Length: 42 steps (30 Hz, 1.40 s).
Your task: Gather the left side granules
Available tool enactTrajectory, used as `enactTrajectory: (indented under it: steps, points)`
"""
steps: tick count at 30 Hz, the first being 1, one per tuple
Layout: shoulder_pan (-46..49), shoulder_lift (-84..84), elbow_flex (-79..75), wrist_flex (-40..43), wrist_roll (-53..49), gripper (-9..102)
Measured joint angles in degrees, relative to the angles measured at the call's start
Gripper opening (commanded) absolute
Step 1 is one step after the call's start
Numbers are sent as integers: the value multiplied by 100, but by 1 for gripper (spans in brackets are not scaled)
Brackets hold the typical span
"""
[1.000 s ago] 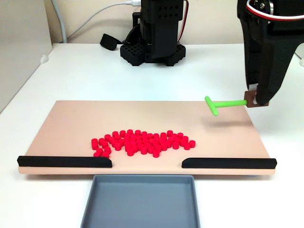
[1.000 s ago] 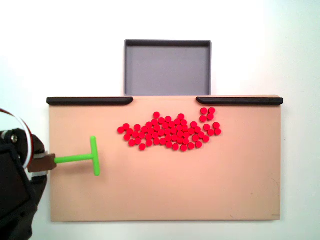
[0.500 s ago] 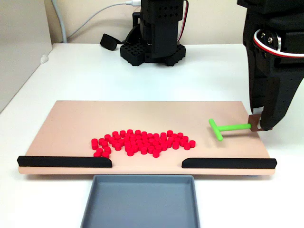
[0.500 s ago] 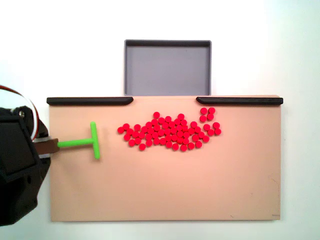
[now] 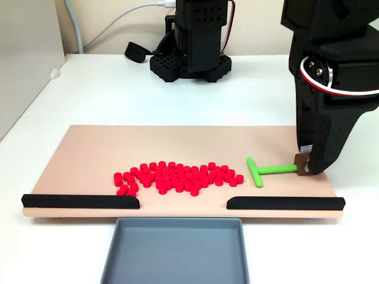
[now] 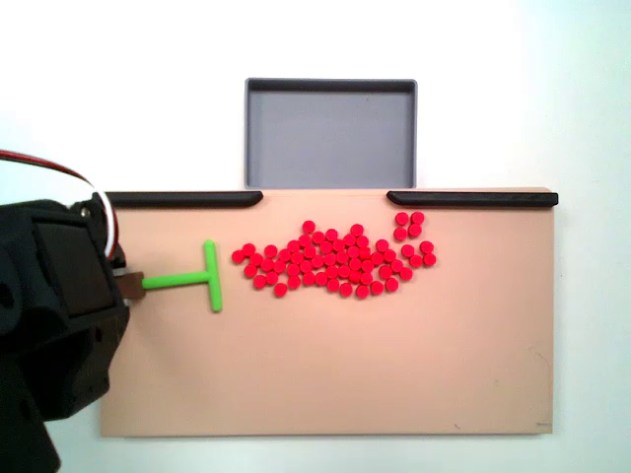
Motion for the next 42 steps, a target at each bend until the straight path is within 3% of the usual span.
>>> enactTrajectory:
  steps: [42]
  points:
    - [519, -202, -123, 62, -325, 0]
